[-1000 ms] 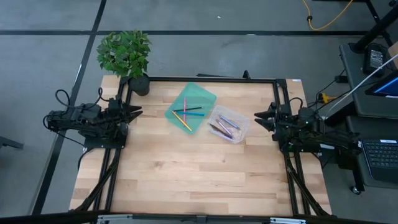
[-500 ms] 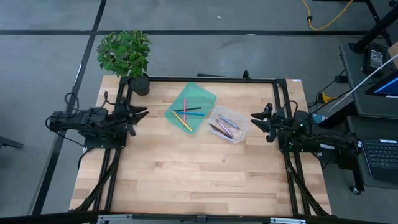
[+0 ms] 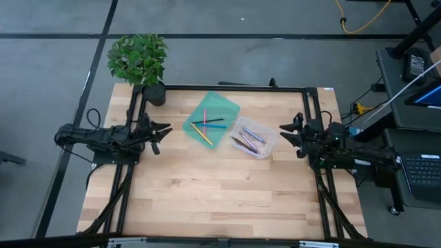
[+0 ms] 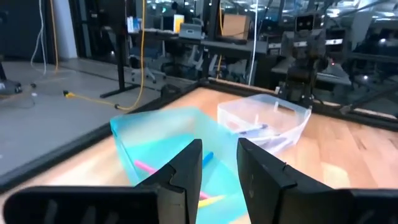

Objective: Sort pens & pencils
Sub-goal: Return to Home Position

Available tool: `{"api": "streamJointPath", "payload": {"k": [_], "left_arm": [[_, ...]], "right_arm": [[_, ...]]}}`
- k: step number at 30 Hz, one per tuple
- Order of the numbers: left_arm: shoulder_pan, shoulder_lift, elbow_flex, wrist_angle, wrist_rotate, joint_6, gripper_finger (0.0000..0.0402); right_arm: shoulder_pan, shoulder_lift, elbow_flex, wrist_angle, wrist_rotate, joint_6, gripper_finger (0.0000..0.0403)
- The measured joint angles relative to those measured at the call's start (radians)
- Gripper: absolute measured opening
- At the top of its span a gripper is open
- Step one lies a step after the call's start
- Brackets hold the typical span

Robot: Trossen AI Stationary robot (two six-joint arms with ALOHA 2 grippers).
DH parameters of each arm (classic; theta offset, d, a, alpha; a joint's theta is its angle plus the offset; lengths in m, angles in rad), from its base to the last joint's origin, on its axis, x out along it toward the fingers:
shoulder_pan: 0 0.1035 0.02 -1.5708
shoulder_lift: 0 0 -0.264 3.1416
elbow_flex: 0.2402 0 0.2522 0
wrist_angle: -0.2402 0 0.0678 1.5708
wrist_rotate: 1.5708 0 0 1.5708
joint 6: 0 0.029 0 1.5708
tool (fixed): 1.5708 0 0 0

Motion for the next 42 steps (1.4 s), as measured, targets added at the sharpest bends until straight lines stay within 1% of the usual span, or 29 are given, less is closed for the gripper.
{"api": "streamJointPath", "payload": {"k": [3,6,14,17,21,24,27,32,42], "left_arm": [[0.000,-0.001,-0.019,0.016,-0.010,-0.021,0.0094],[0.000,-0.001,-0.018,0.016,-0.026,-0.002,0.0094],[0.000,-0.003,-0.018,0.025,-0.018,0.011,0.0094],[0.000,-0.003,-0.018,0.025,-0.017,-0.041,0.0094],[0.000,-0.003,-0.018,0.026,-0.016,-0.194,0.0094],[0.000,-0.003,-0.018,0.033,-0.019,-0.253,0.0094],[0.000,-0.003,-0.018,0.033,-0.018,-0.254,0.0094],[0.000,-0.003,-0.018,0.030,-0.019,-0.209,0.0094],[0.000,-0.003,-0.018,0.029,-0.020,-0.208,0.0094]], "right_arm": [[0.000,0.000,0.000,-0.018,0.000,0.000,0.0149],[0.000,0.000,0.000,-0.017,0.000,0.003,0.0149],[0.000,0.000,0.000,-0.017,0.000,0.008,0.0149],[0.000,0.000,0.000,-0.017,0.000,0.009,0.0149],[0.000,0.000,0.000,-0.017,0.000,0.007,0.0149],[0.000,0.000,0.000,-0.017,0.000,0.010,0.0149],[0.000,0.000,0.000,-0.017,0.000,0.007,0.0149],[0.000,0.000,0.000,-0.017,0.000,0.007,0.0149],[0.000,0.000,0.000,-0.017,0.000,0.009,0.0149]]}}
